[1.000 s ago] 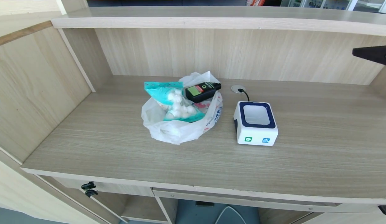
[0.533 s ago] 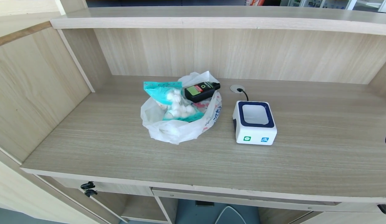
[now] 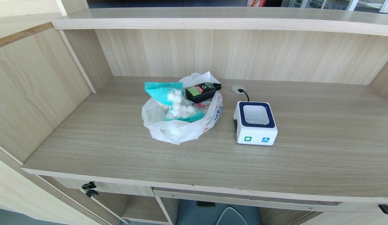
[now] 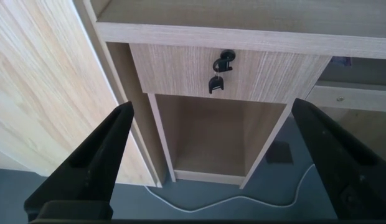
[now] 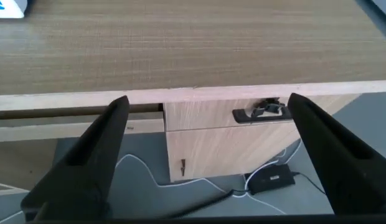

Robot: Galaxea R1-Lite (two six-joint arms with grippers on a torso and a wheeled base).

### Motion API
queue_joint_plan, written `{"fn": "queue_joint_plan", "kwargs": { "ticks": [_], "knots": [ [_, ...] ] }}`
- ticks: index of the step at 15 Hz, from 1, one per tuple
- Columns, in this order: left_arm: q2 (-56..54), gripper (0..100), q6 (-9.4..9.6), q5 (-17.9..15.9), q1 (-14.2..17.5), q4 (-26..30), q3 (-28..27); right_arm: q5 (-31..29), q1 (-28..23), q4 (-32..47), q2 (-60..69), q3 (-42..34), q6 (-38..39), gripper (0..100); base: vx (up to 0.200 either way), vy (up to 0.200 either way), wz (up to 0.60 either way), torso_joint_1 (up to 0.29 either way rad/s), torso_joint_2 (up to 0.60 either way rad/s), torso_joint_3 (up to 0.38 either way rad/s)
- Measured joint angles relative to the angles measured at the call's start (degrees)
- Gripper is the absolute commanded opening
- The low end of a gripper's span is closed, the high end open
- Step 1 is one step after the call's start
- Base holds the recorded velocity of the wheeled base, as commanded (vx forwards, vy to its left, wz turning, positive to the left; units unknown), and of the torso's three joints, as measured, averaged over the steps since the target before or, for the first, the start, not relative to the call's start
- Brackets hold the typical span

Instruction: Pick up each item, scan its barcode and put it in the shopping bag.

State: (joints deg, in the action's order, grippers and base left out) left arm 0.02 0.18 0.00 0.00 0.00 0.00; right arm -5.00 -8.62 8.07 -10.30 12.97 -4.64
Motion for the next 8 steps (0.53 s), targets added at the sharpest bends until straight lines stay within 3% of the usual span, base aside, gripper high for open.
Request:
{"fn": "queue_joint_plan", "kwargs": {
  "ticks": [1,3,8],
  "knots": [
    [0.0,100,0.00,0.0,0.0,0.0,0.0,0.6,-0.2,-2.5,1.8,-4.6,0.8,100,0.000,0.000,0.00,0.000,0.00,0.000],
    [0.0,100,0.00,0.0,0.0,0.0,0.0,7.6,-0.4,-7.6,3.6,-10.6,0.7,100,0.000,0.000,0.00,0.000,0.00,0.000],
    [0.0,100,-0.02,0.0,0.0,0.0,0.0,7.5,-0.6,-8.0,4.9,-12.9,1.1,100,0.000,0.000,0.00,0.000,0.00,0.000]
  ]
}}
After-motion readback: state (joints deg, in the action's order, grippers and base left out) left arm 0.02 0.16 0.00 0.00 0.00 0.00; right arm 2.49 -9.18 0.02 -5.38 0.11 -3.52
